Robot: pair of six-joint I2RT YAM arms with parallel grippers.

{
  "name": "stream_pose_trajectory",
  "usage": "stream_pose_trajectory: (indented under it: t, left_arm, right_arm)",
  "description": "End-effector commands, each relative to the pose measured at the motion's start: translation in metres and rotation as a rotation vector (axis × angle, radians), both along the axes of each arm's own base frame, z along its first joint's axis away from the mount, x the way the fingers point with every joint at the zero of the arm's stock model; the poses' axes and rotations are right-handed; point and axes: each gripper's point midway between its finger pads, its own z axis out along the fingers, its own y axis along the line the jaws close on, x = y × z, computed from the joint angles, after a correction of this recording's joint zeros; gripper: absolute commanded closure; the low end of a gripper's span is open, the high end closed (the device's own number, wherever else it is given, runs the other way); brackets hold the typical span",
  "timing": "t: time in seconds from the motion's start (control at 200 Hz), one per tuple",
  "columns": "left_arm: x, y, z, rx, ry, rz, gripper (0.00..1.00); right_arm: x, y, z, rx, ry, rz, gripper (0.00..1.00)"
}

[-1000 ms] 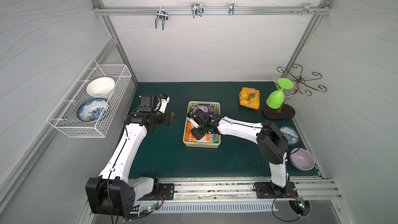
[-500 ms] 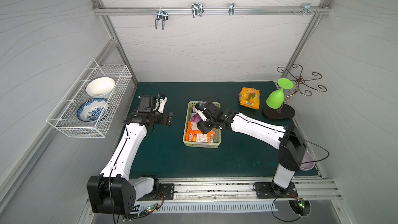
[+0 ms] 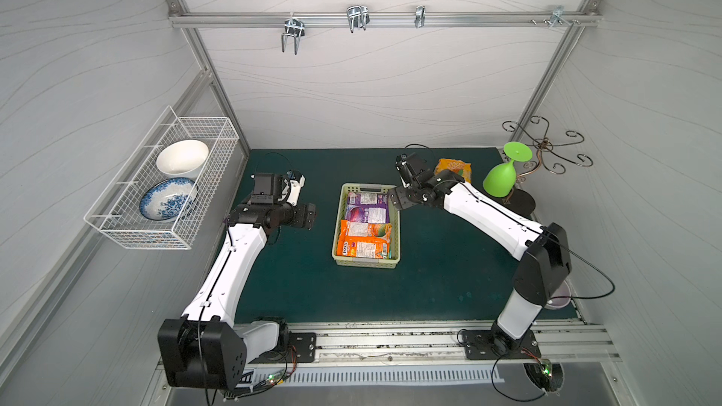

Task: Put the candies in the basket
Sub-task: Pick up the candy at the center of the board.

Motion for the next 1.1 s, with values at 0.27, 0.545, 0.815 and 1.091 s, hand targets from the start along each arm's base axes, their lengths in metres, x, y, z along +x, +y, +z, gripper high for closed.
stream_pose_trajectory:
  t: [0.27,0.545,0.815,1.091]
  left_arm:
    - [0.003,-0.004,0.017,-0.032,-0.043,-0.005,0.09]
    - [0.003,-0.007,0.015,-0.047,-0.038,-0.015,0.09]
    - [0.005,-0.009,0.010,-0.053,-0.027,-0.026,0.09]
    - [0.011,-0.009,0.002,-0.053,0.003,-0.026,0.09]
  right_arm:
    - [0.072,-0.065,-0.010,-0.079,0.030,-0.265,0.11]
    - [0.116,-0.097,-0.037,-0.162,0.054,-0.351,0.12]
    - [0.158,-0.124,-0.076,-0.280,0.061,-0.386,0.13]
    - [0.194,-0.150,-0.112,-0.334,0.062,-0.421,0.17]
